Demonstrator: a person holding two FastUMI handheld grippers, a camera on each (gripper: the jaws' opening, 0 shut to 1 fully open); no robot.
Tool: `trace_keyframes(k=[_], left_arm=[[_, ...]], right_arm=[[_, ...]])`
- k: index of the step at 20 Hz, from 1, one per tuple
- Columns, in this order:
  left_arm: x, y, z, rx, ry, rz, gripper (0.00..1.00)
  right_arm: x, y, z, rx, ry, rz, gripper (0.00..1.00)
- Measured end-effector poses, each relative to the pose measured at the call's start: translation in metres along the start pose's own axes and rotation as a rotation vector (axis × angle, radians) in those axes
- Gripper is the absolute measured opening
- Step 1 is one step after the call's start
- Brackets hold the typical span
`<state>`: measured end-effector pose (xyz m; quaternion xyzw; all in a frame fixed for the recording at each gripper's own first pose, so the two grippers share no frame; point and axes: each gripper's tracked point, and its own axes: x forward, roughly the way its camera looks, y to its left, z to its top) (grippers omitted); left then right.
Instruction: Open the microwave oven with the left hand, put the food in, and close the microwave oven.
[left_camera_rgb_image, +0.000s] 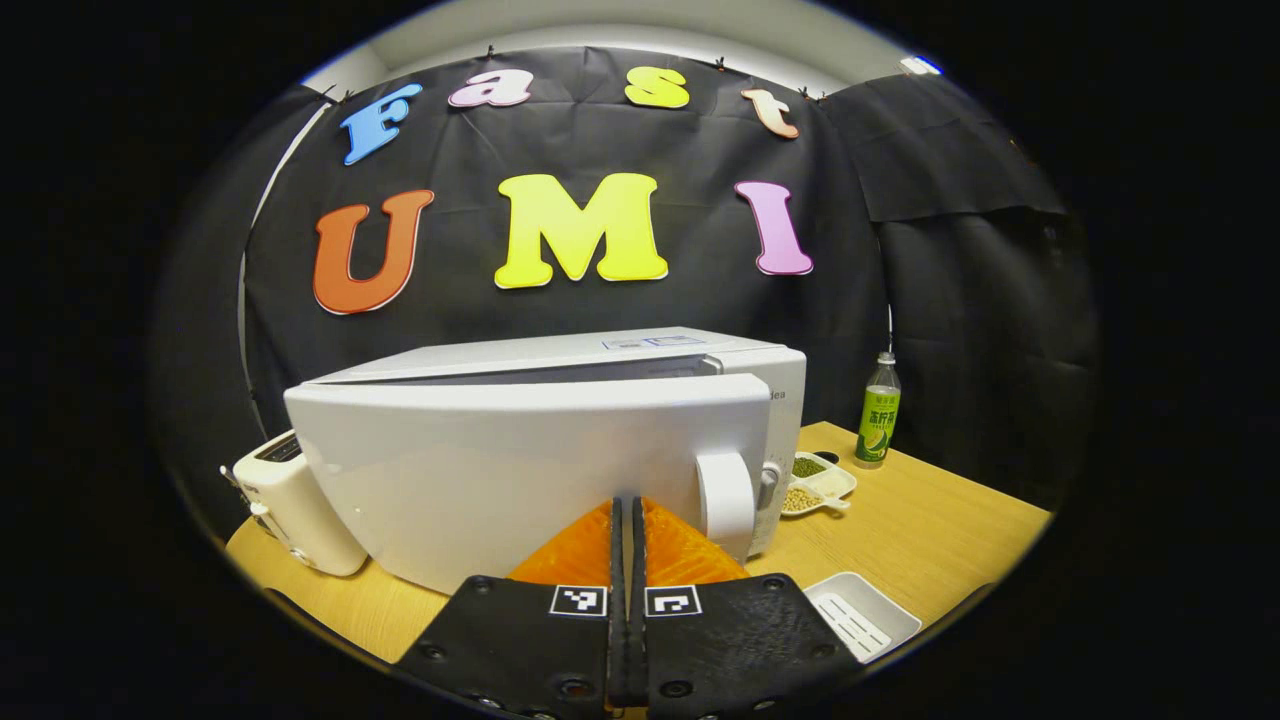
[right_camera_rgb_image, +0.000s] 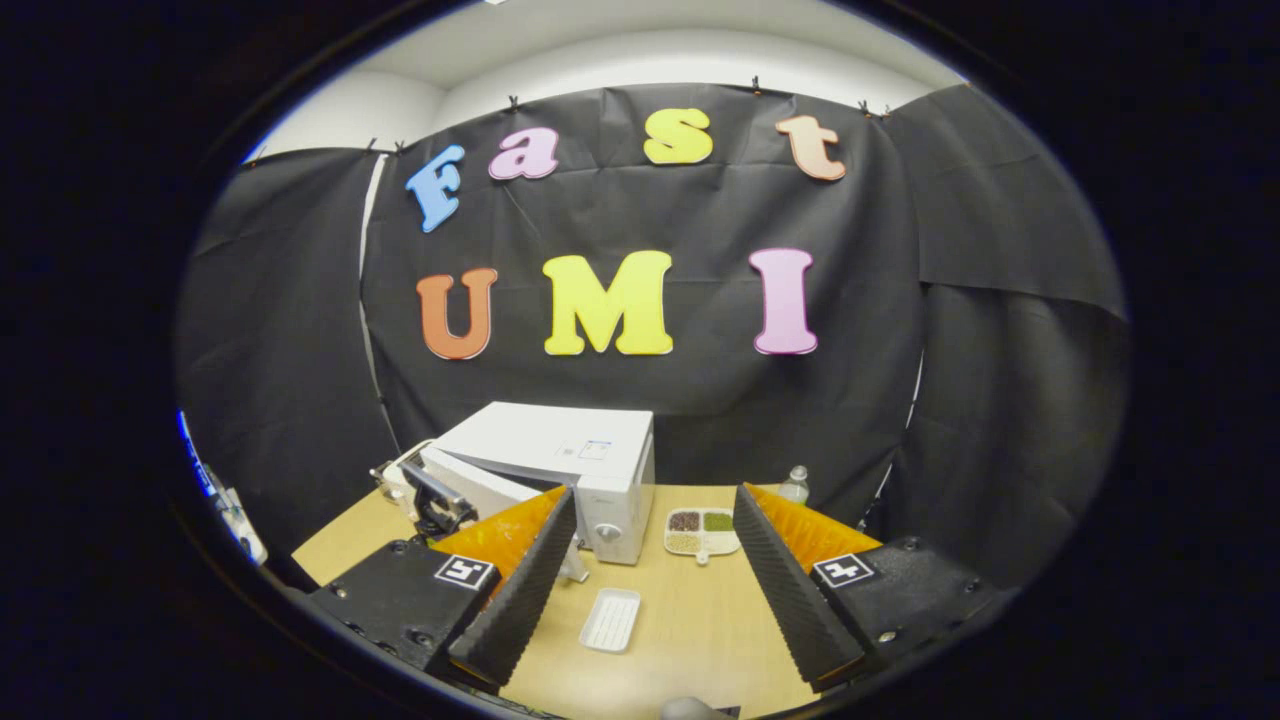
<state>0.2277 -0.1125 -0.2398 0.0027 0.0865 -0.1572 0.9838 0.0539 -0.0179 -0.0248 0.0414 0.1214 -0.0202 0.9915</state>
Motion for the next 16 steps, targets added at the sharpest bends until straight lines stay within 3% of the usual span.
trace_keyframes(k=[1,2,5,6,7,8,9,10,12,13,14,15,16], left_arm=[[0.010,-0.003,0.003,0.005,-0.010,0.001,0.00],[0.017,-0.003,0.006,0.008,-0.010,0.007,0.00],[0.032,0.001,0.007,0.011,0.006,0.038,0.00],[0.035,0.002,0.006,0.004,0.002,0.039,0.00],[0.037,0.002,0.006,0.001,0.000,0.041,0.00],[0.039,0.002,0.008,0.004,-0.007,0.042,0.00],[0.044,0.001,0.009,0.015,-0.007,0.038,0.00],[0.045,0.003,0.002,0.020,0.033,0.046,0.00],[0.037,-0.002,0.008,0.025,0.017,0.041,0.00],[0.026,0.003,0.011,0.027,0.024,0.072,0.00],[0.014,0.003,0.016,0.012,0.015,0.068,0.00],[-0.003,0.002,0.023,-0.004,0.005,0.063,0.00],[-0.022,-0.003,0.033,-0.021,-0.009,0.046,0.00]], right_arm=[[0.002,-0.002,-0.001,0.004,0.005,0.000,0.92],[0.003,-0.005,-0.003,0.009,0.009,0.000,1.00],[0.005,-0.011,-0.004,0.018,0.014,-0.004,0.92],[0.005,-0.013,-0.005,0.018,0.014,-0.005,0.92],[0.005,-0.013,-0.005,0.017,0.014,-0.001,1.00],[0.006,-0.012,-0.005,0.014,0.013,0.005,0.92],[0.007,-0.012,-0.006,0.010,0.015,0.009,1.00],[0.007,-0.009,-0.004,0.009,0.015,0.022,0.92],[0.007,-0.007,-0.002,-0.002,0.010,0.031,0.92],[0.008,-0.004,-0.001,-0.003,0.006,0.042,0.92],[0.008,0.001,0.001,-0.006,-0.006,0.053,1.00],[0.008,0.002,0.003,-0.013,-0.014,0.056,0.92],[0.008,0.004,0.004,-0.016,-0.024,0.065,0.92]])
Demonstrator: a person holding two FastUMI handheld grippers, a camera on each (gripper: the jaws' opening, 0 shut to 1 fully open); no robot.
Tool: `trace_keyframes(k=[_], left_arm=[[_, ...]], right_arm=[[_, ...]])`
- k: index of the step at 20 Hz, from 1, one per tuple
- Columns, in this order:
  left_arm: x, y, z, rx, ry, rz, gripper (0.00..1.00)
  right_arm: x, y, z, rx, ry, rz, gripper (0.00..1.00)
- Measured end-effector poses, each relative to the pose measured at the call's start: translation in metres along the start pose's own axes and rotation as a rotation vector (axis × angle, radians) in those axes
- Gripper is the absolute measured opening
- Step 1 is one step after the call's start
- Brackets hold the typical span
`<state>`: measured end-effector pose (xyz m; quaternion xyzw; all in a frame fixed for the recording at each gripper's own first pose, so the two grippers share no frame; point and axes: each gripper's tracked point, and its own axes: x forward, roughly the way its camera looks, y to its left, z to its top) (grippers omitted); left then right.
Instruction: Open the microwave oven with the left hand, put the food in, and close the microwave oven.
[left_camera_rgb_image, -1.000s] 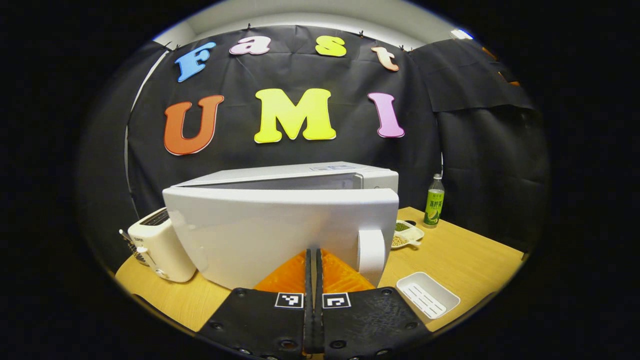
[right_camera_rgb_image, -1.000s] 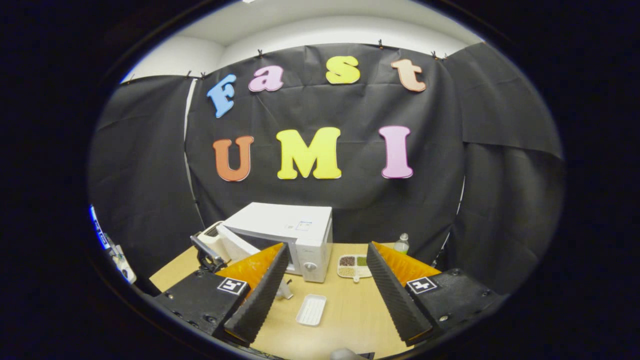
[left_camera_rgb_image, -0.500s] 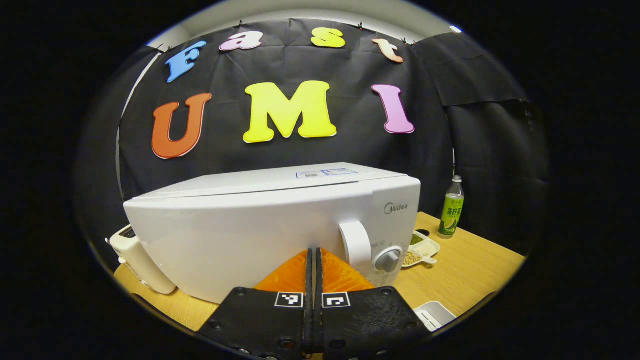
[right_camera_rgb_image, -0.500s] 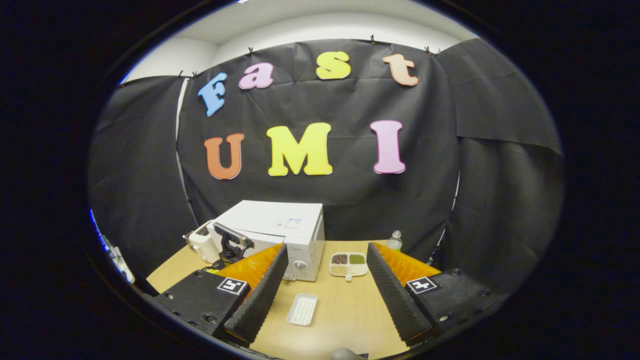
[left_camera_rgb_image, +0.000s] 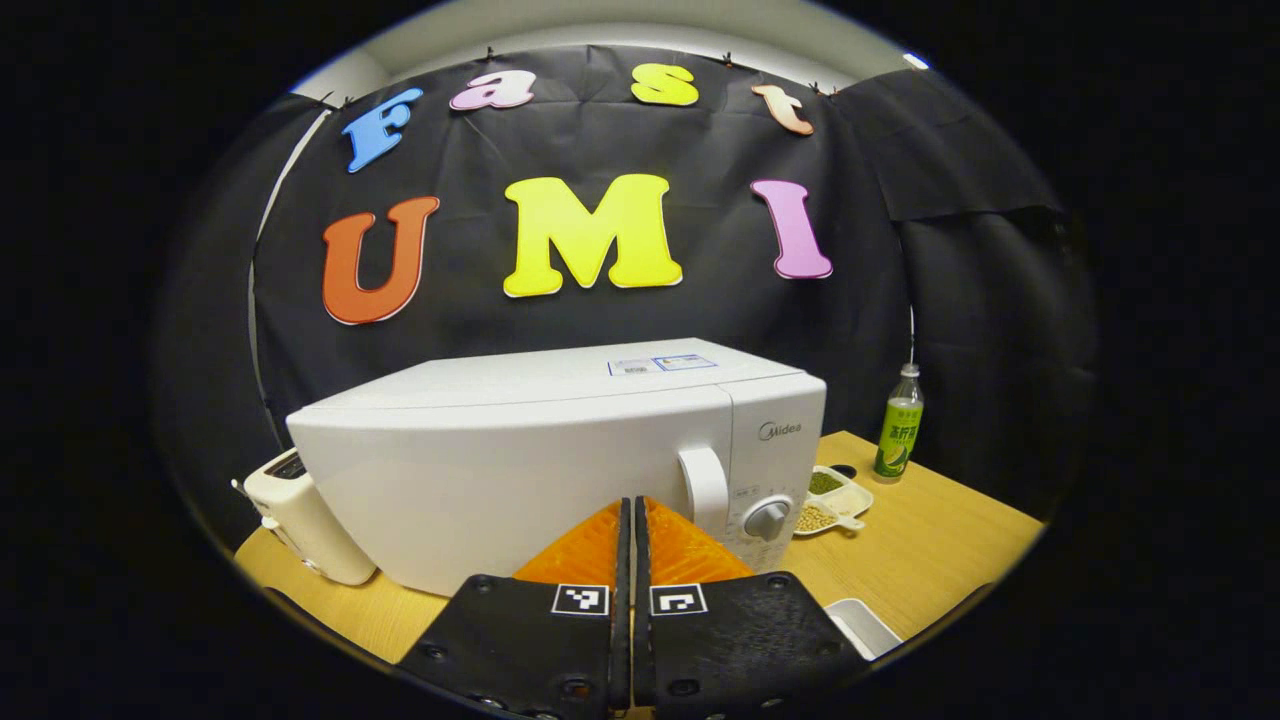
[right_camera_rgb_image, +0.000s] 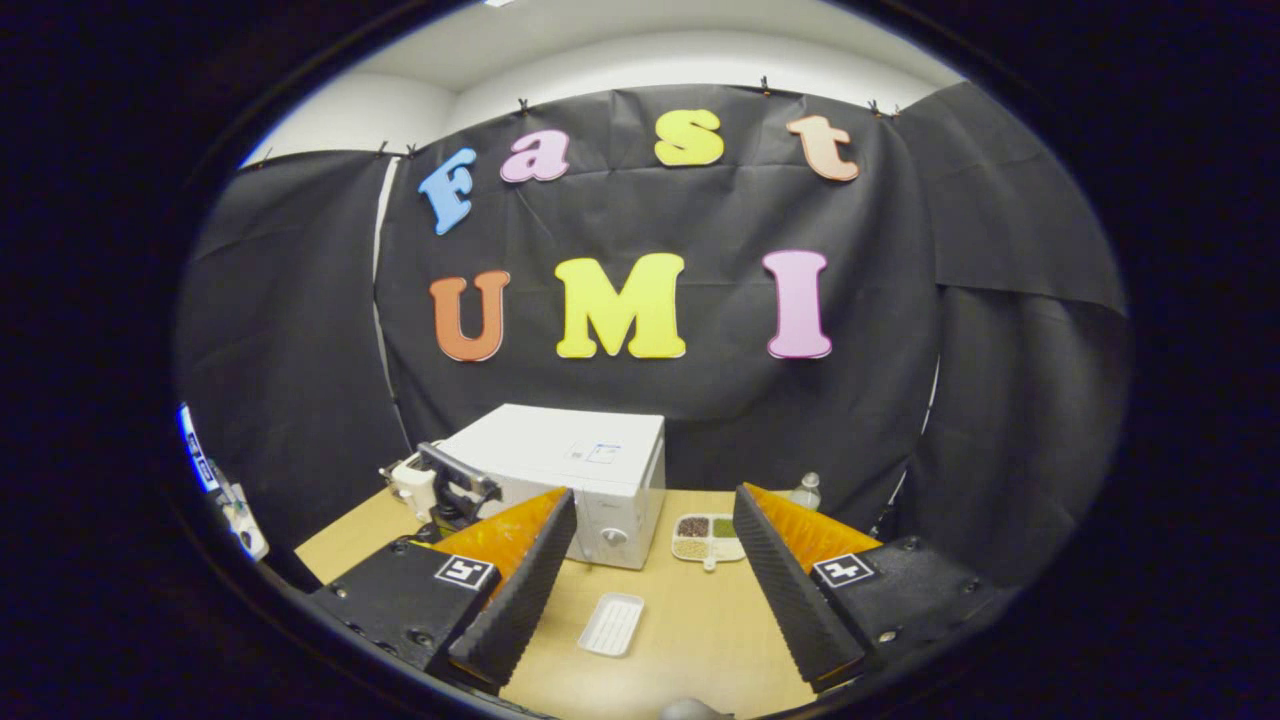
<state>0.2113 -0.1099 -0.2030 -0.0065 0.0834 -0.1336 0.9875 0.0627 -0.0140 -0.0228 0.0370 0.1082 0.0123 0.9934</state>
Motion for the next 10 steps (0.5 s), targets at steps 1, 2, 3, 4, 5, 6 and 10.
trace_keyframes(k=[1,2,3,4,5,6,10], left_arm=[[-0.016,-0.001,0.011,-0.004,-0.029,-0.010,0.04],[-0.042,0.000,0.025,0.004,-0.052,-0.013,0.35],[-0.065,0.002,0.038,0.018,-0.074,-0.003,0.66],[-0.079,0.006,0.048,0.040,-0.094,0.009,0.97],[-0.097,0.008,0.058,0.047,-0.106,0.019,0.89],[-0.112,0.011,0.067,0.039,-0.112,0.032,0.96],[-0.172,0.024,0.106,0.028,-0.132,0.089,0.96]], right_arm=[[-0.001,0.004,0.002,0.002,-0.016,0.010,0.92],[-0.002,0.008,0.006,-0.001,-0.035,0.018,0.92],[-0.003,0.009,0.007,-0.006,-0.051,0.021,0.92],[-0.004,0.011,0.009,-0.007,-0.065,0.027,0.92],[-0.005,0.015,0.010,-0.005,-0.074,0.033,0.92],[-0.007,0.018,0.012,-0.004,-0.086,0.039,0.92],[-0.018,0.024,0.020,-0.030,-0.130,0.045,0.92]])
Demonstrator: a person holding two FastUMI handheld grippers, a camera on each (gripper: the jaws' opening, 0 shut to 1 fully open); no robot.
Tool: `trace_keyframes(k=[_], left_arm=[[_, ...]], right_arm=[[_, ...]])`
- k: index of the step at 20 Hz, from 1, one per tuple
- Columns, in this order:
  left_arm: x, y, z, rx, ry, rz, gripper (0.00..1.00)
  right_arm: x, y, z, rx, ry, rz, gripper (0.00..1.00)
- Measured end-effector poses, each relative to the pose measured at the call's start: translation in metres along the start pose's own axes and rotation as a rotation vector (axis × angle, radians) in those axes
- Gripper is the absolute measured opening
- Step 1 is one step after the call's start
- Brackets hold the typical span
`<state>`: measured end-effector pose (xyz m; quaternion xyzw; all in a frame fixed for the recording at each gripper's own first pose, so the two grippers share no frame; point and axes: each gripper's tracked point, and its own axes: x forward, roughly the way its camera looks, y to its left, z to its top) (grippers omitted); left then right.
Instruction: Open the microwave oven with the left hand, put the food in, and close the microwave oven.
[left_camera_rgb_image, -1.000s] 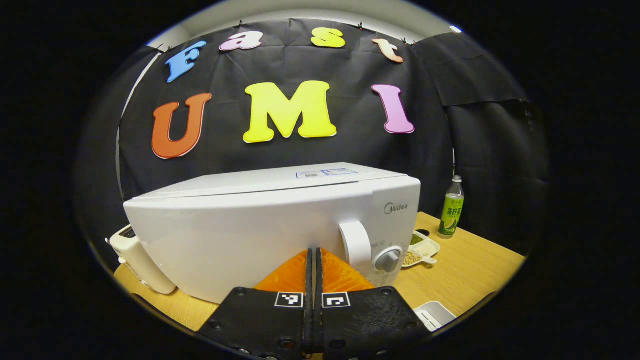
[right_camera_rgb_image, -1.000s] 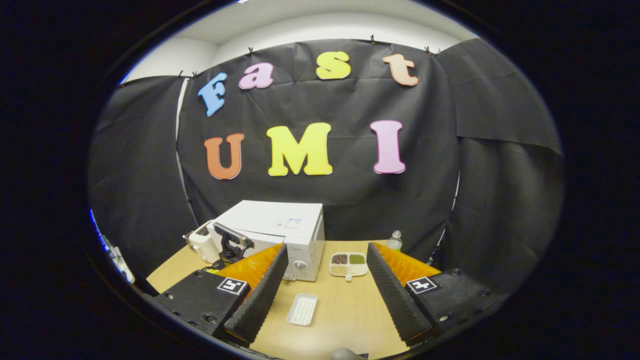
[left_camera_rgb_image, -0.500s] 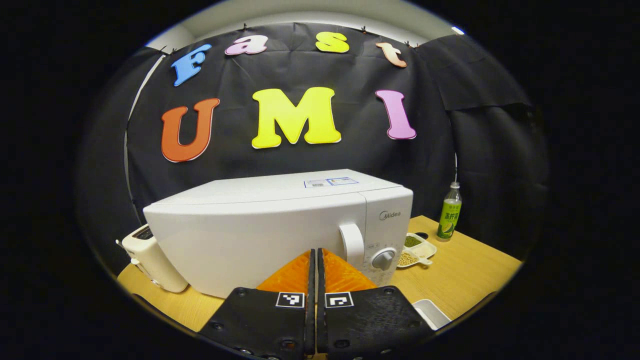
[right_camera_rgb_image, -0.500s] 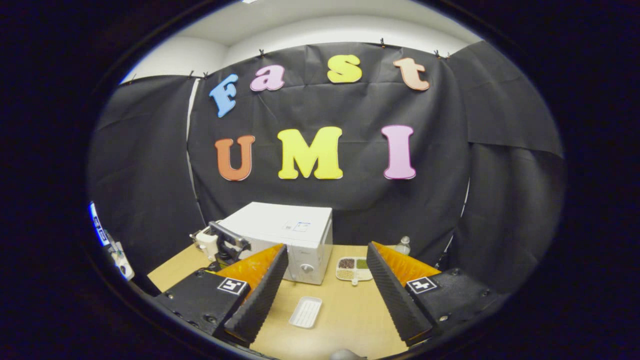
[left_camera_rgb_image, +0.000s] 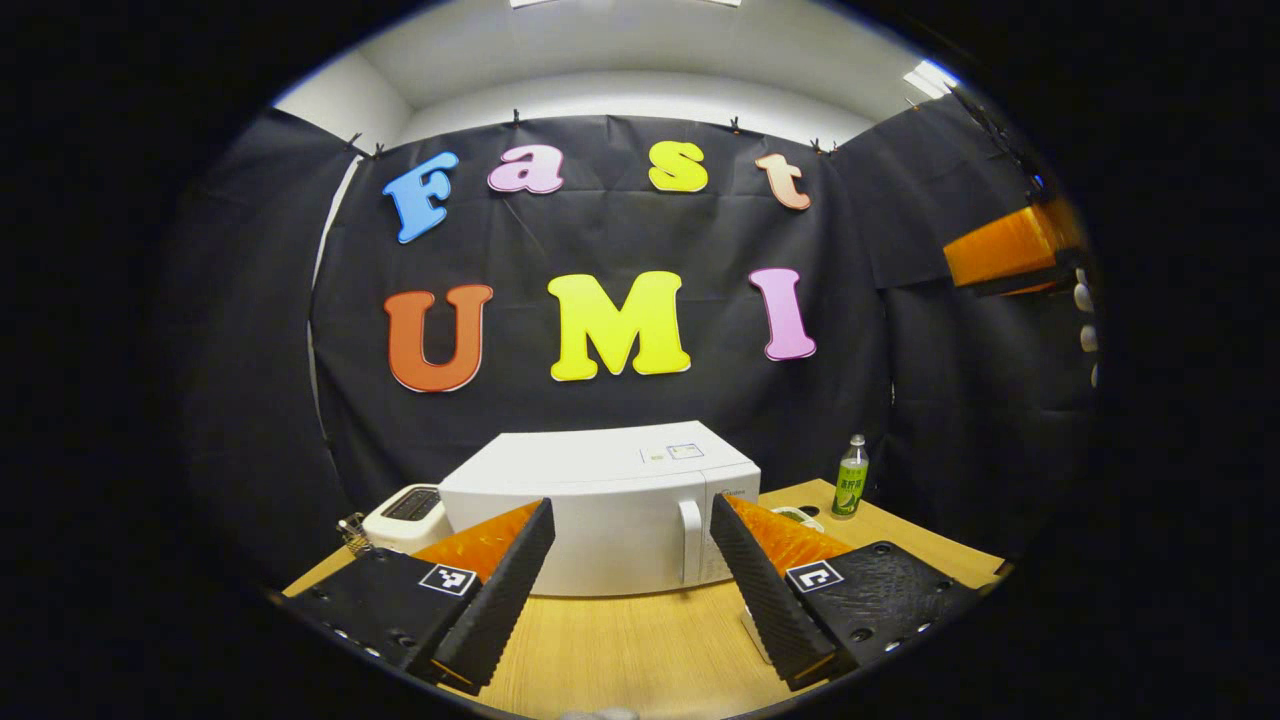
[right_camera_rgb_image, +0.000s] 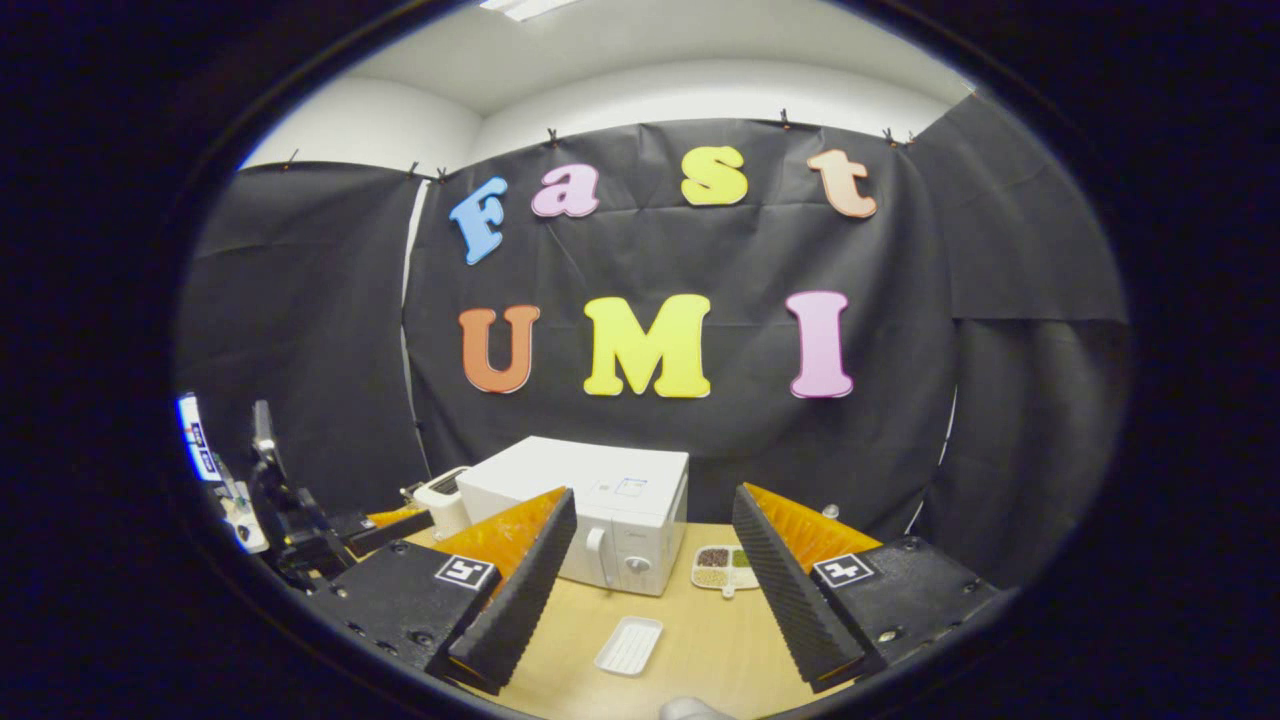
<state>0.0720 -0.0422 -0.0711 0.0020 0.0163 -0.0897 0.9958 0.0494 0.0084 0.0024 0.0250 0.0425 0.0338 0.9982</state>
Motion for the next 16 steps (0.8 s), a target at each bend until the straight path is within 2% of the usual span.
trace_keyframes(k=[1,2,3,6,7,8,10,11,16], left_arm=[[-0.010,0.007,0.013,0.006,-0.017,0.021,0.96],[-0.022,0.010,0.026,0.007,-0.029,0.027,0.96],[-0.034,0.013,0.039,0.010,-0.043,0.038,0.96],[-0.064,0.029,0.076,0.005,-0.087,0.082,0.96],[-0.073,0.032,0.085,-0.002,-0.098,0.092,0.96],[-0.080,0.035,0.093,-0.004,-0.104,0.098,0.96],[-0.094,0.045,0.105,0.002,-0.117,0.121,0.96],[-0.099,0.047,0.109,-0.002,-0.120,0.125,0.96],[-0.112,0.053,0.113,-0.021,-0.124,0.138,0.96]], right_arm=[[-0.004,0.002,0.000,-0.002,-0.007,0.000,0.92],[-0.009,0.005,0.002,-0.001,-0.012,0.001,1.00],[-0.012,0.004,0.001,0.003,-0.015,-0.009,0.92],[-0.025,0.004,0.008,0.007,-0.027,-0.032,0.92],[-0.028,0.004,0.011,0.006,-0.041,-0.041,1.00],[-0.033,0.002,0.015,-0.002,-0.049,-0.051,0.92],[-0.040,0.000,0.015,-0.017,-0.052,-0.077,0.92],[-0.043,0.001,0.016,-0.017,-0.057,-0.081,1.00],[-0.053,0.006,0.016,0.010,-0.061,-0.103,1.00]])
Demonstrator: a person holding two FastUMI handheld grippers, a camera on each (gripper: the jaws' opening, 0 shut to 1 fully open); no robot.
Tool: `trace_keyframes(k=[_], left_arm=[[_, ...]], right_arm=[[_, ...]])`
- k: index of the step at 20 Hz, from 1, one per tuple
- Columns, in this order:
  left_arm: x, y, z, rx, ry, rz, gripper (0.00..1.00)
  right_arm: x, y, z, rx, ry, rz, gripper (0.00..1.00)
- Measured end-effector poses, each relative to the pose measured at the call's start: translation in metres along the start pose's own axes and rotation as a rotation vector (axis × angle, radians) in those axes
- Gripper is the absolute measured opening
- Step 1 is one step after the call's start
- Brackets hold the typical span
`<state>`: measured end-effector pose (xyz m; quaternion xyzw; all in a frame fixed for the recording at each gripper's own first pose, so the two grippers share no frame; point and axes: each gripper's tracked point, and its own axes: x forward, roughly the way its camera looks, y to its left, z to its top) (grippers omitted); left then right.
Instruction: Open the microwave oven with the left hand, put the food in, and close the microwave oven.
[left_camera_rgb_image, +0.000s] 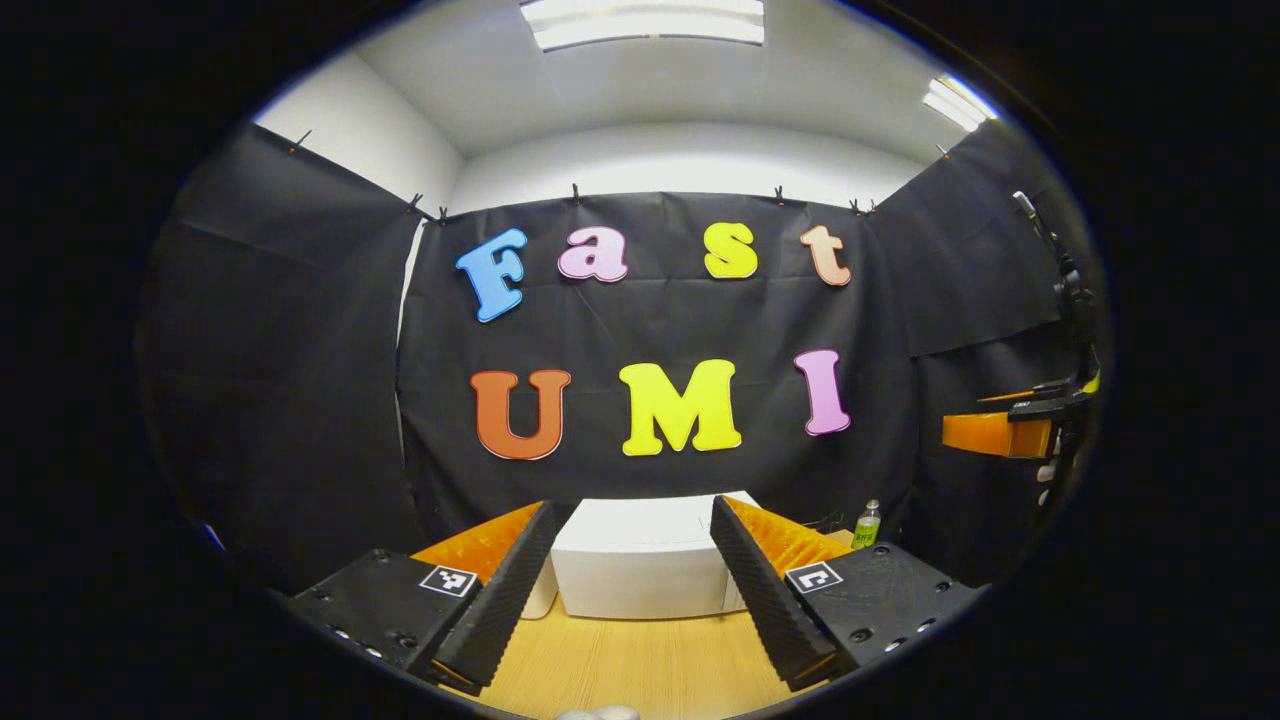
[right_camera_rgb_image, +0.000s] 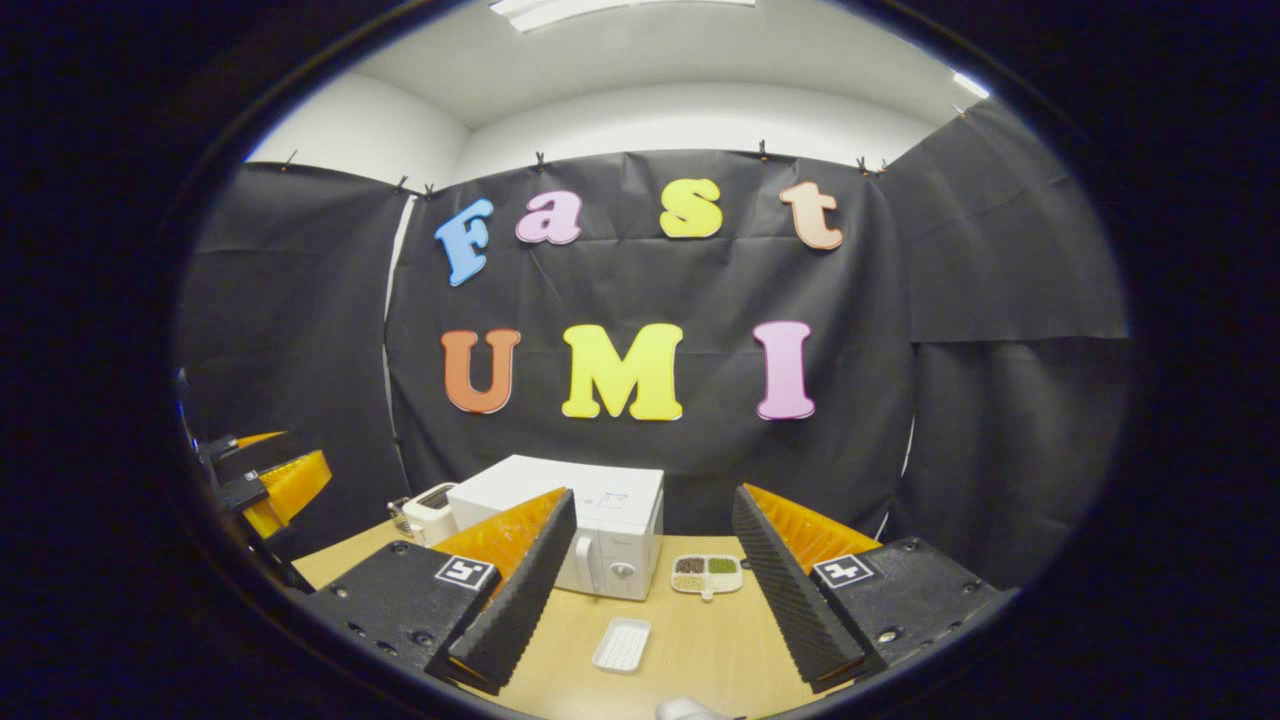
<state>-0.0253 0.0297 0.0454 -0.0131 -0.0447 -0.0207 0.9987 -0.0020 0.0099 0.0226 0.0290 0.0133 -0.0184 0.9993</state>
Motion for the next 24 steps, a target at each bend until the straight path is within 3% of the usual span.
trace_keyframes(k=[1,2,3,4,7,8,9,10,11,12,14,15,16,18,19,22,23,24], left_arm=[[0.000,0.000,-0.001,-0.002,0.002,-0.003,0.96],[-0.001,0.000,-0.002,-0.006,0.005,-0.005,0.96],[-0.001,0.000,0.000,-0.008,0.002,-0.009,0.96],[-0.001,0.000,0.001,-0.011,0.005,-0.011,0.96],[0.000,0.007,0.003,-0.015,0.008,-0.004,0.96],[0.000,0.007,0.005,-0.019,0.005,-0.005,0.96],[0.000,0.007,0.006,-0.022,0.001,-0.010,0.96],[0.000,0.008,0.007,-0.020,-0.003,-0.012,0.96],[0.001,0.009,0.006,-0.016,-0.001,-0.013,0.96],[0.001,0.012,0.008,-0.012,-0.002,-0.013,0.96],[0.003,0.016,0.007,-0.012,0.007,-0.009,0.96],[0.005,0.018,0.010,-0.012,-0.003,-0.008,0.96],[0.007,0.021,0.011,-0.008,-0.008,-0.002,0.96],[0.007,0.022,0.015,-0.004,-0.021,-0.001,0.96],[0.008,0.024,0.018,0.000,-0.028,-0.001,0.96],[0.006,0.023,0.018,0.004,-0.030,0.000,0.96],[0.005,0.024,0.018,0.007,-0.034,0.001,0.96],[0.004,0.023,0.017,0.011,-0.036,0.002,0.89]], right_arm=[[-0.002,0.001,0.000,0.000,-0.005,-0.005,1.00],[-0.004,0.000,0.004,-0.001,-0.012,-0.013,0.92],[-0.004,0.000,0.006,0.001,-0.021,-0.018,1.00],[-0.005,0.000,0.008,0.004,-0.022,-0.022,0.92],[-0.006,0.000,0.009,0.015,-0.027,-0.032,0.92],[-0.006,-0.001,0.010,0.014,-0.030,-0.039,1.00],[-0.006,-0.001,0.010,0.009,-0.028,-0.044,1.00],[-0.007,-0.001,0.010,0.010,-0.031,-0.047,0.92],[-0.007,0.001,0.011,0.014,-0.033,-0.049,1.00],[-0.005,0.001,0.012,0.020,-0.037,-0.053,0.92],[-0.004,0.006,0.014,0.036,-0.041,-0.043,0.92],[-0.004,0.005,0.018,0.036,-0.047,-0.047,1.00],[-0.004,0.002,0.020,0.035,-0.050,-0.059,0.92],[-0.004,0.006,0.023,0.037,-0.056,-0.057,0.92],[-0.004,0.004,0.023,0.032,-0.059,-0.059,1.00],[-0.006,0.003,0.029,0.014,-0.070,-0.068,1.00],[-0.007,0.004,0.030,0.011,-0.073,-0.065,0.92],[-0.008,0.005,0.031,0.008,-0.074,-0.064,0.92]])
